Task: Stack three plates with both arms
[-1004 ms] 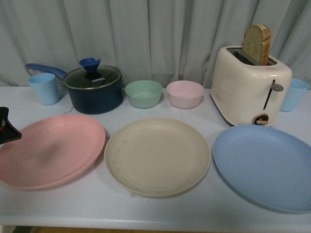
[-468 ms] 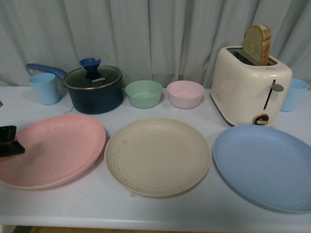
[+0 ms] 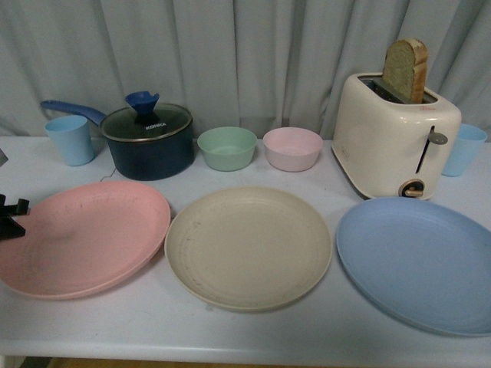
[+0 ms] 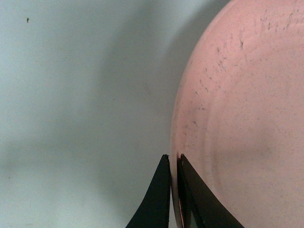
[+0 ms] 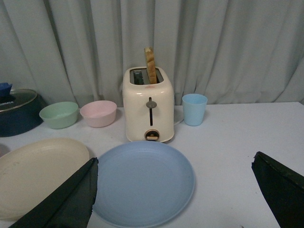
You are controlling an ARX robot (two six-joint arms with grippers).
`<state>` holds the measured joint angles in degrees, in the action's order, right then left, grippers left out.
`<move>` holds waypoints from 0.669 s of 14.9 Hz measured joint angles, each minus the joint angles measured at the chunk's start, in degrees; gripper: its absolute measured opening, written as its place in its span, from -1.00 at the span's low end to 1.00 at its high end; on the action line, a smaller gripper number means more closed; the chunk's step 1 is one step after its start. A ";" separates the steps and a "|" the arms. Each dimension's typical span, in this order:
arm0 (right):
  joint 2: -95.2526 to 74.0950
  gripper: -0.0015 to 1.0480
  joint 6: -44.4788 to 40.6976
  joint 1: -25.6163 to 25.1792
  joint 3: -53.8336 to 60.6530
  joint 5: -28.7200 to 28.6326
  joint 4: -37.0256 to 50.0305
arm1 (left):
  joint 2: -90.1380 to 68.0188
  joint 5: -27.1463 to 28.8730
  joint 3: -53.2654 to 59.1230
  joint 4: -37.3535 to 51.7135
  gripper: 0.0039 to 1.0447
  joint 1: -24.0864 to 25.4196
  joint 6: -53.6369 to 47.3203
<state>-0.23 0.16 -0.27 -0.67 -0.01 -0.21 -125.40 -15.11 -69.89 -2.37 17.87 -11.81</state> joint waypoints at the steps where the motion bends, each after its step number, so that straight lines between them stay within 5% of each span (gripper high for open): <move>1: 0.00 0.87 0.00 0.00 0.00 0.00 0.02 | 0.57 -0.59 0.00 -0.15 -0.96 0.31 1.07; 7: 0.00 0.87 0.00 0.00 0.00 0.00 0.02 | 12.15 3.61 2.08 -1.84 -0.96 1.03 1.53; 10: 0.00 0.87 0.00 0.00 0.00 0.00 0.00 | 20.61 5.27 3.28 -4.57 -0.96 -3.93 5.20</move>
<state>-0.23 0.16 -0.27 -0.67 -0.01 -0.21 -104.79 -9.85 -66.61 -6.94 13.93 -6.61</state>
